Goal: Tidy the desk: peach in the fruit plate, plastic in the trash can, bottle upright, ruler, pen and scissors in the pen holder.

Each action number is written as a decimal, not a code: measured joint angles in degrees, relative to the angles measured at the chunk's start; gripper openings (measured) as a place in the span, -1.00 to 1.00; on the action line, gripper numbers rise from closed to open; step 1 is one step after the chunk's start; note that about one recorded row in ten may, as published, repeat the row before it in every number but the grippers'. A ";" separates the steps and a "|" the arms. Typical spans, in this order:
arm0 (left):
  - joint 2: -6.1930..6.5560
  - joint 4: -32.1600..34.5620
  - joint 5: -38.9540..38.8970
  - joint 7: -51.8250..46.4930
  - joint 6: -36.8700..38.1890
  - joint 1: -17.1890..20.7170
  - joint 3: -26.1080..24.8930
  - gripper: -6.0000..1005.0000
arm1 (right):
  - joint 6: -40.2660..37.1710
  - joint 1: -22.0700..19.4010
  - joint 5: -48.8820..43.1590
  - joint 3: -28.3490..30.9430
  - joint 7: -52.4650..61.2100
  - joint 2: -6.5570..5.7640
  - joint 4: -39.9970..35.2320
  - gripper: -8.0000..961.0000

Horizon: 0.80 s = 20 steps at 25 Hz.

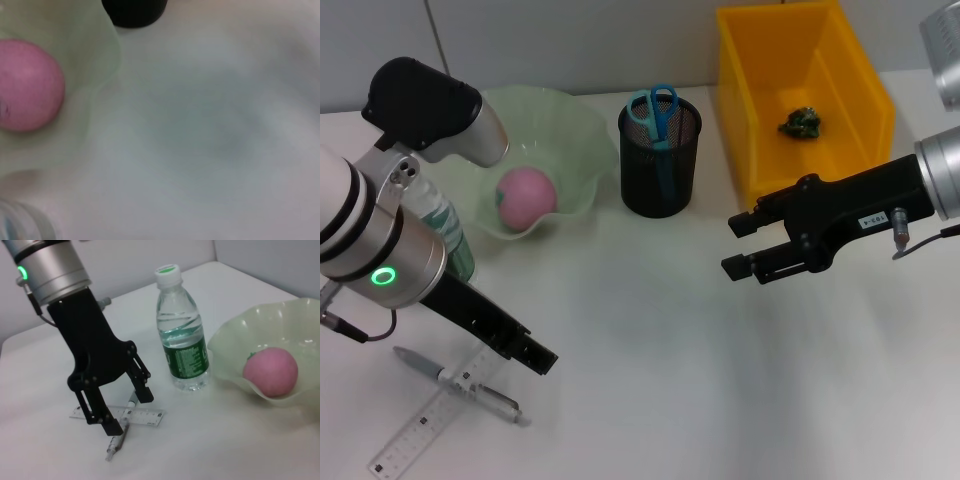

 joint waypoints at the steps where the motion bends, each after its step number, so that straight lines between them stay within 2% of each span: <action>1: 0.00 -0.40 0.15 0.07 -0.19 -0.02 0.01 0.54 | 0.06 0.16 -0.01 0.17 -1.04 -0.01 0.67 0.32; 8: -0.01 -5.22 2.92 1.12 -2.58 -1.24 0.13 0.52 | 0.58 2.74 -1.78 -0.02 -3.36 -0.14 3.91 0.31; 14: -0.03 -7.68 4.55 2.20 -4.89 -1.79 0.93 0.50 | 0.61 2.91 -1.79 0.33 -3.83 0.05 3.62 0.31; 20: -0.01 -9.91 6.08 2.86 -6.92 -2.87 4.01 0.48 | 0.60 2.51 -1.63 0.43 -3.89 0.09 3.46 0.31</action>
